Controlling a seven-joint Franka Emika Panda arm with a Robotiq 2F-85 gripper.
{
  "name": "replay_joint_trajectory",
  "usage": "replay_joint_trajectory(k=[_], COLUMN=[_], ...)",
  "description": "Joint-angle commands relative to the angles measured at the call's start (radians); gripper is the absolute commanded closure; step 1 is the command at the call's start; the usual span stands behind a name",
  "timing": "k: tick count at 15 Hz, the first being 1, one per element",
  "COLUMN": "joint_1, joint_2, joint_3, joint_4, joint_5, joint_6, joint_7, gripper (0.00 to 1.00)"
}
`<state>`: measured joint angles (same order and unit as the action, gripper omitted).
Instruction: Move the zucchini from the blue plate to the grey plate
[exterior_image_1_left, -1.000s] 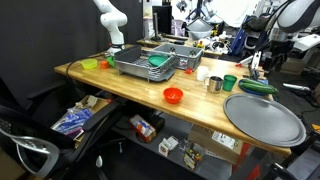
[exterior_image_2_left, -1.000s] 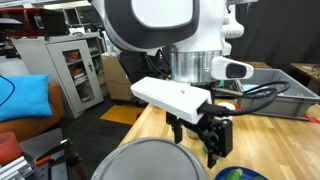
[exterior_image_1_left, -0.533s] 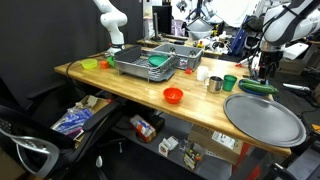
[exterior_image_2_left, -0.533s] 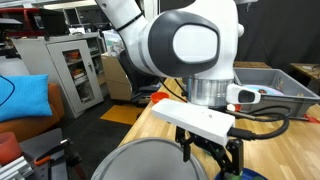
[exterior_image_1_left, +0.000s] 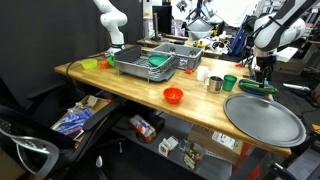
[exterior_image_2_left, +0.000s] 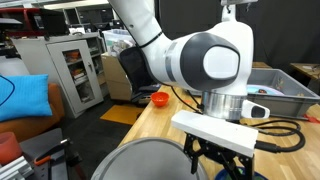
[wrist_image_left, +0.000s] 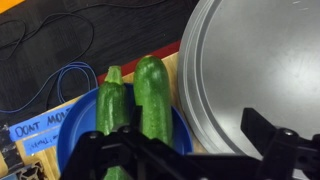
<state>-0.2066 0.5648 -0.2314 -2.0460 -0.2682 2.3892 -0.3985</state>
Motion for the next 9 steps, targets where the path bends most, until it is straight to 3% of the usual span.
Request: replay_joint_trajectory(k=[1,9], joint_1=[-0.031,-0.064], joint_2=[0.061,0.14], joint_3=[0.021,0.024], joint_4=[0.09,0.15], joint_5=[-0.018,0.001], joint_6=[-0.054,-0.049], joint_7=[-0.003,0.016], gripper=[0.0,0.0])
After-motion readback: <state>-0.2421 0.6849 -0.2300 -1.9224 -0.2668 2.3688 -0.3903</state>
